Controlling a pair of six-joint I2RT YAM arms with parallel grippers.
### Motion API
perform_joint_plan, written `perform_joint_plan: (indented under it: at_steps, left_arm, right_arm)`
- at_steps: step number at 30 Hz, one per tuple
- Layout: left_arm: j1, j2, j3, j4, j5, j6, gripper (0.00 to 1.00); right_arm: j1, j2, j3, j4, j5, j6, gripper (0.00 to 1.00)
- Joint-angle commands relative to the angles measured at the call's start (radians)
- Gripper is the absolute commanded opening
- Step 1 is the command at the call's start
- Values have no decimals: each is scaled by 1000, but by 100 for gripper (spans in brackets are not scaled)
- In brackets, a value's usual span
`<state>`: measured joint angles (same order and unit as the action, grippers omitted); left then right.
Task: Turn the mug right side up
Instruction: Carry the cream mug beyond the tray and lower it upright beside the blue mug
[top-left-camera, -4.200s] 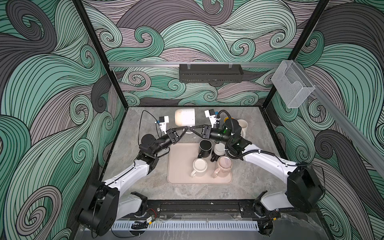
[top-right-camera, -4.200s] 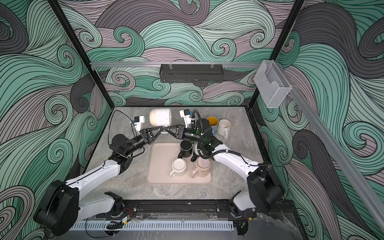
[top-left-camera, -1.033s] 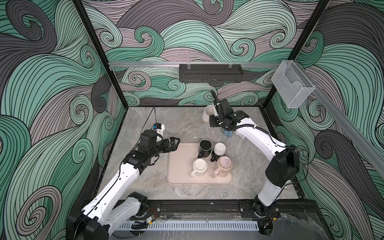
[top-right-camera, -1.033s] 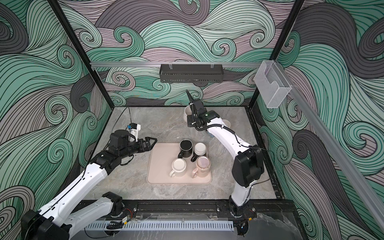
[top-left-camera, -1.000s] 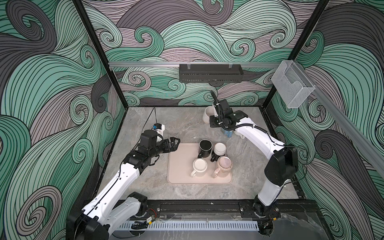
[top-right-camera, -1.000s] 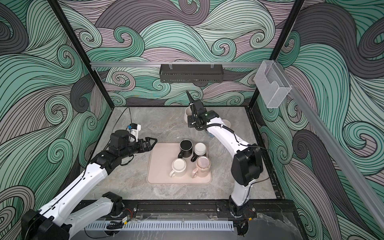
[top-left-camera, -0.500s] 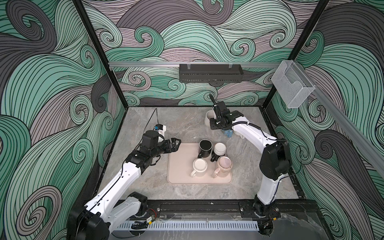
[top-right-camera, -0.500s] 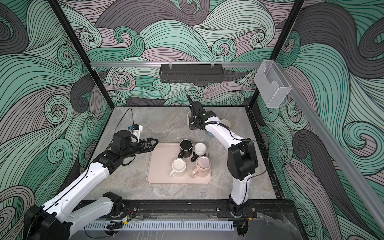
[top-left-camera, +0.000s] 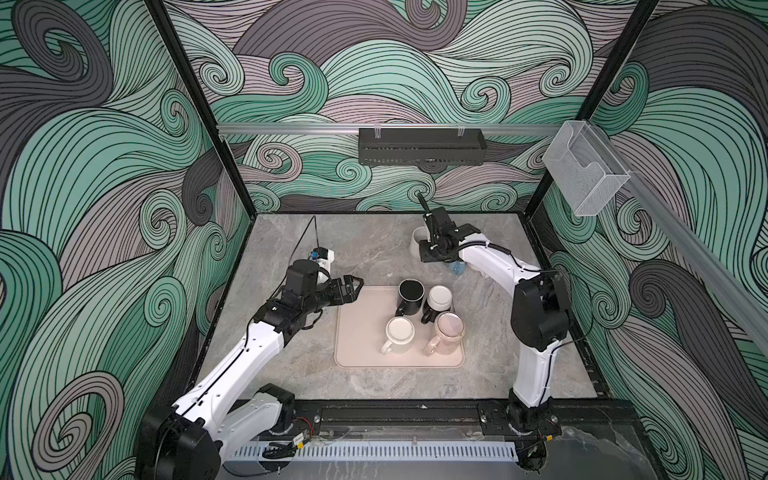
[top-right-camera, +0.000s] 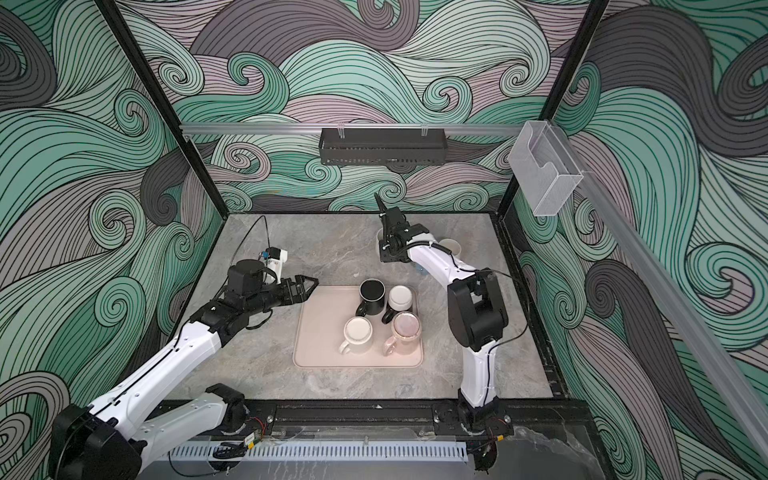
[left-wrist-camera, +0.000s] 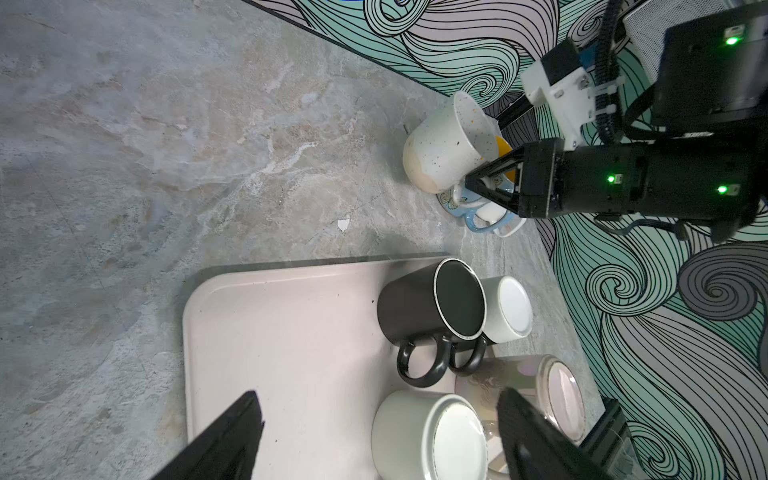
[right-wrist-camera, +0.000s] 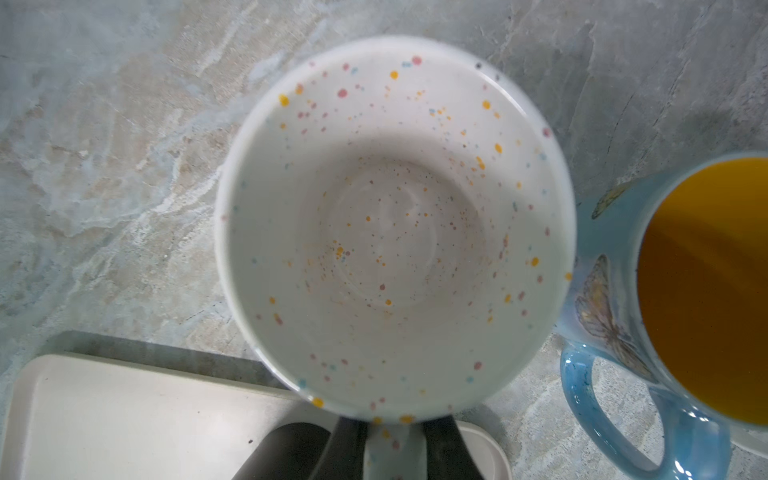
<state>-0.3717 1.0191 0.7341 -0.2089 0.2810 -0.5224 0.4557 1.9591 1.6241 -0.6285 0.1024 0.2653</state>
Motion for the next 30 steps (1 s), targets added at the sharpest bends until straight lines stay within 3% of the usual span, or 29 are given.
perform_joint_plan:
  at_steps: [1, 30]
  left_arm:
    - [-8, 16, 7, 14, 26, 18, 89]
    - [-13, 51, 19, 27, 27, 10, 89]
  right_arm:
    - [-11, -11, 8, 77, 4, -3, 0]
    - [-35, -22, -93, 98, 77, -52, 0]
